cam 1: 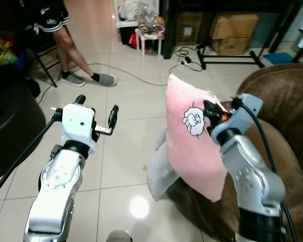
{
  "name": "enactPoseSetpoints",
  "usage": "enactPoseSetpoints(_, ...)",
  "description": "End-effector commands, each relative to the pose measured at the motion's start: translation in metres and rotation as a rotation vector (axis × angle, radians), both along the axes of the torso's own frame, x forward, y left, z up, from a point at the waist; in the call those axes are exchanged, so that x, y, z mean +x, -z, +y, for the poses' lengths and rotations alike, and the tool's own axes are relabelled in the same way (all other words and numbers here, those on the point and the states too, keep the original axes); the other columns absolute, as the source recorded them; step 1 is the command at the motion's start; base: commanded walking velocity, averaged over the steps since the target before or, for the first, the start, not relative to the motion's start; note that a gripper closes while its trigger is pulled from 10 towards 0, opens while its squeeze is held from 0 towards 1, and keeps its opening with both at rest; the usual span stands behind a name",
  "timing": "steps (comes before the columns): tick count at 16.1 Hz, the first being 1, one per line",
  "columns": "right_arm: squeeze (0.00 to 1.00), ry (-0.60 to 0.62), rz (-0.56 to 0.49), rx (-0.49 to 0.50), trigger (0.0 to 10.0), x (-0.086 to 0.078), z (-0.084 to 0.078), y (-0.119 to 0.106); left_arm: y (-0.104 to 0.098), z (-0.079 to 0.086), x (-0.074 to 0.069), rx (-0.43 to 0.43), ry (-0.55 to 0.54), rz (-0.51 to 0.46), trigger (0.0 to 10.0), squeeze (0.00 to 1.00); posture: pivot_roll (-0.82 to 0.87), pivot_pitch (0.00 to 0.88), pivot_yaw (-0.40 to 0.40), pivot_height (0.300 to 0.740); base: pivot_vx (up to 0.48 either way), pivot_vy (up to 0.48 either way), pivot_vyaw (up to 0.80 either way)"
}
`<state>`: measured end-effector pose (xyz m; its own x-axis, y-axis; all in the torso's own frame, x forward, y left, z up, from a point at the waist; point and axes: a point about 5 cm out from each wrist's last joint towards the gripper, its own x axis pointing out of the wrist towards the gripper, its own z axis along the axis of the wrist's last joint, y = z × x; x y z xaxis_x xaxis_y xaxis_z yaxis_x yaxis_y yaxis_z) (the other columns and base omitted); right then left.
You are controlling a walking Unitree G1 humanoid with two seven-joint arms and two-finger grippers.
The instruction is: Move the pillow to the sofa from floor
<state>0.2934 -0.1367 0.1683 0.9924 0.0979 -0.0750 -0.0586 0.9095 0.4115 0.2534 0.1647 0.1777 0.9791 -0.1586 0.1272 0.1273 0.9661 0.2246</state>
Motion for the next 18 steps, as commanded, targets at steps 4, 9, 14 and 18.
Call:
enactPoseSetpoints(4,0.00,0.096,-0.107,0.001,10.0,0.006,0.000,-0.019,0.000,-0.001,0.002,0.026,-0.012,-0.001,10.0,0.00,0.08,0.000,-0.017,0.740,0.000,0.000,-0.60)
enactPoseSetpoints(9,0.00,0.086,-0.137,-0.027,10.0,0.008,0.002,-0.019,-0.001,-0.003,0.004,0.046,-0.008,-0.009,10.0,0.00,0.07,0.000,-0.016,0.740,0.000,0.000,-0.80)
enactPoseSetpoints(14,0.00,0.074,-0.145,-0.026,10.0,0.007,0.004,-0.017,-0.003,-0.003,0.004,0.042,-0.006,-0.023,10.0,0.00,0.08,0.000,-0.021,0.740,0.000,0.000,-0.80)
enactPoseSetpoints(18,0.00,0.062,-0.113,-0.057,10.0,0.007,0.003,-0.009,-0.004,0.001,0.003,-0.005,-0.015,-0.027,10.0,0.00,0.08,0.000,-0.029,0.740,0.000,0.000,-0.80)
